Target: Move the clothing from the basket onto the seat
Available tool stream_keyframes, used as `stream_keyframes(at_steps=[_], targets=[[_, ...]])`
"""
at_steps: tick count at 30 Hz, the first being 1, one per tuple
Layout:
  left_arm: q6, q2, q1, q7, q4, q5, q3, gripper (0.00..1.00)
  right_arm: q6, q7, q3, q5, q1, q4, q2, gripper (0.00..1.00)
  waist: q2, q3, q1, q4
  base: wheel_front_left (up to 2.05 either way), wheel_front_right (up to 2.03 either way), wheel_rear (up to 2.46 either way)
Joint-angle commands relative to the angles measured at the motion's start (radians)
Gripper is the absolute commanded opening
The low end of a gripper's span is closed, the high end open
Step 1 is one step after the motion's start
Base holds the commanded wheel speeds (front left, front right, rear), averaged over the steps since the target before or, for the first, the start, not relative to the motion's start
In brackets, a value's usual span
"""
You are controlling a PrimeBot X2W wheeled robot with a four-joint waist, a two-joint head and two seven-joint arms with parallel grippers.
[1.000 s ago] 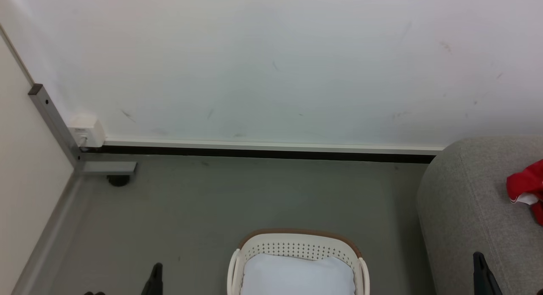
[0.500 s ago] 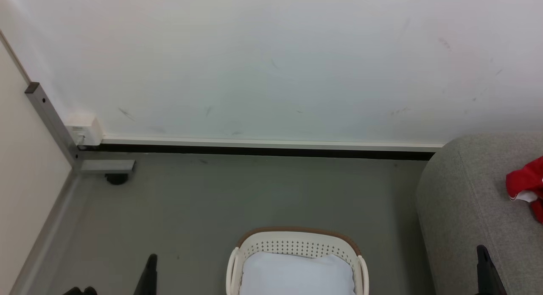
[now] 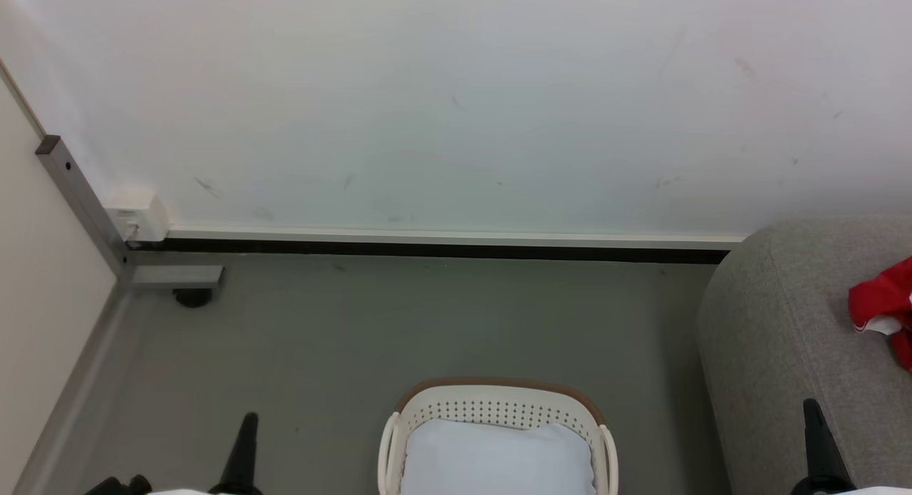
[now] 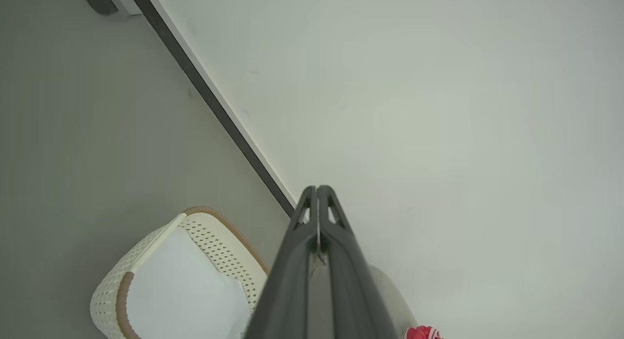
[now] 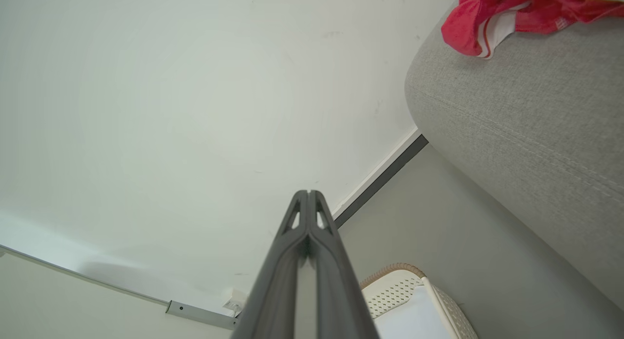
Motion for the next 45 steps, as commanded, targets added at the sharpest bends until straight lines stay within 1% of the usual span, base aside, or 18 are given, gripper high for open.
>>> stream_keyframes(at_steps=[1,22,45], targets=[[-0.009,0.0,-0.021,0.006,-0.008,-0.03,0.011,0.0,-0.001,0.008,-0.006,0.03,-0.024,-0.005,-0.011,0.0,0.0,0.001,0.0,0.0,0.0,0.0,0.0],[-0.027,-0.009,-0.052,0.061,-0.005,-0.212,0.054,0.0,-0.001,0.063,-0.019,0.237,-0.057,0.001,-0.013,0.0,0.0,0.013,0.0,-0.007,0.0,0.0,0.0],[-0.042,-0.016,-0.078,0.108,-0.002,-0.374,0.091,0.0,-0.002,0.111,-0.03,0.418,-0.083,0.007,-0.015,0.0,0.0,0.027,0.0,-0.015,0.0,0.0,0.0]])
